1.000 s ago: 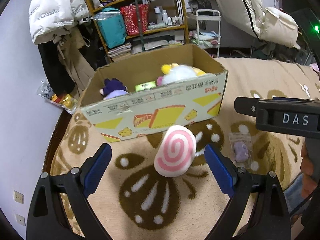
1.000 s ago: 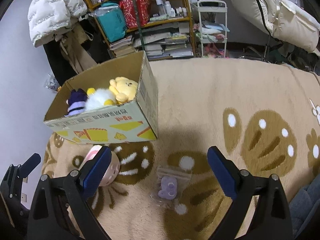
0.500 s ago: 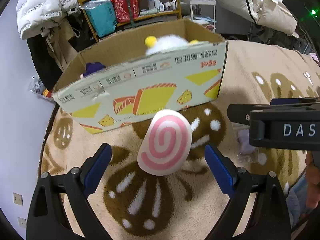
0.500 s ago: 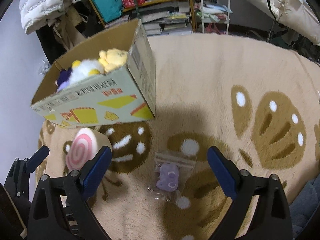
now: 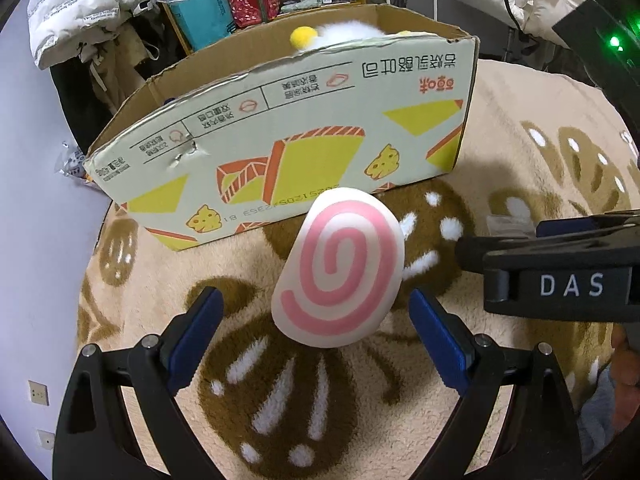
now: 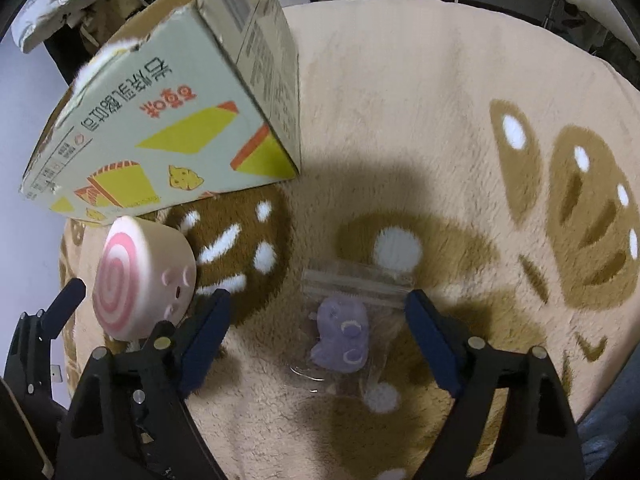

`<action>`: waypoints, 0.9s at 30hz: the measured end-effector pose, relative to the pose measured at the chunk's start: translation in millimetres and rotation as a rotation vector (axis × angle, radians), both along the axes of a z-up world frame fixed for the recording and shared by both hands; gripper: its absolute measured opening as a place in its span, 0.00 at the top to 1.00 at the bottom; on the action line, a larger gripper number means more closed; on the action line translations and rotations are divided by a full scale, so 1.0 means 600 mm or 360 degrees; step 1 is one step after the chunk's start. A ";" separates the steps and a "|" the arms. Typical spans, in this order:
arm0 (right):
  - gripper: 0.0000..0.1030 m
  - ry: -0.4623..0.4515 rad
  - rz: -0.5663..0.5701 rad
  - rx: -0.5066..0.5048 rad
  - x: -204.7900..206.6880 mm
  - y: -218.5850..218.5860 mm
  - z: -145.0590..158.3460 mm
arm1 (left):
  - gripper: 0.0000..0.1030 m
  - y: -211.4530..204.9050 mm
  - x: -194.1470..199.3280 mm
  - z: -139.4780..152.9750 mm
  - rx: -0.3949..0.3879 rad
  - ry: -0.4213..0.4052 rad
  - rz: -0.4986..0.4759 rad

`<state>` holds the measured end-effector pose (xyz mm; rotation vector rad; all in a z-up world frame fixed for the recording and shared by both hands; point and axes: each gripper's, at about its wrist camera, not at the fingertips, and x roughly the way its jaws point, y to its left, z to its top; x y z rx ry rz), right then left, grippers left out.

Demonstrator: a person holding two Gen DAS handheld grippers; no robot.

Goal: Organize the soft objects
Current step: 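Grasp the pink swirl cushion with the left tool while the right tool grasps the clear zip bag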

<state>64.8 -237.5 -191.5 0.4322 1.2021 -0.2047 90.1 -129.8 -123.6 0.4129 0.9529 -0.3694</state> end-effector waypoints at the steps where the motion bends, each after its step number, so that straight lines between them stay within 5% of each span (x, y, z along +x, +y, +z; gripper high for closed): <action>1: 0.11 0.0004 0.0003 0.0000 0.001 0.000 -0.001 | 0.10 0.000 0.000 -0.001 -0.0001 0.0000 -0.0001; 11: 0.20 0.0069 0.0003 -0.0033 0.016 -0.002 -0.016 | 0.12 0.004 0.005 -0.010 0.0001 -0.0004 0.0009; 14: 0.26 0.0090 0.0010 -0.0064 0.019 0.002 -0.023 | 0.18 0.005 0.008 -0.014 0.0015 0.0000 0.0004; 20: 0.45 0.0092 0.0002 -0.0095 0.015 -0.003 -0.023 | 0.48 0.008 0.008 -0.010 -0.0076 0.0050 -0.0033; 27: 0.60 0.0080 0.0068 -0.0136 0.017 0.010 -0.008 | 0.56 0.016 -0.001 -0.003 -0.0089 0.0071 -0.0011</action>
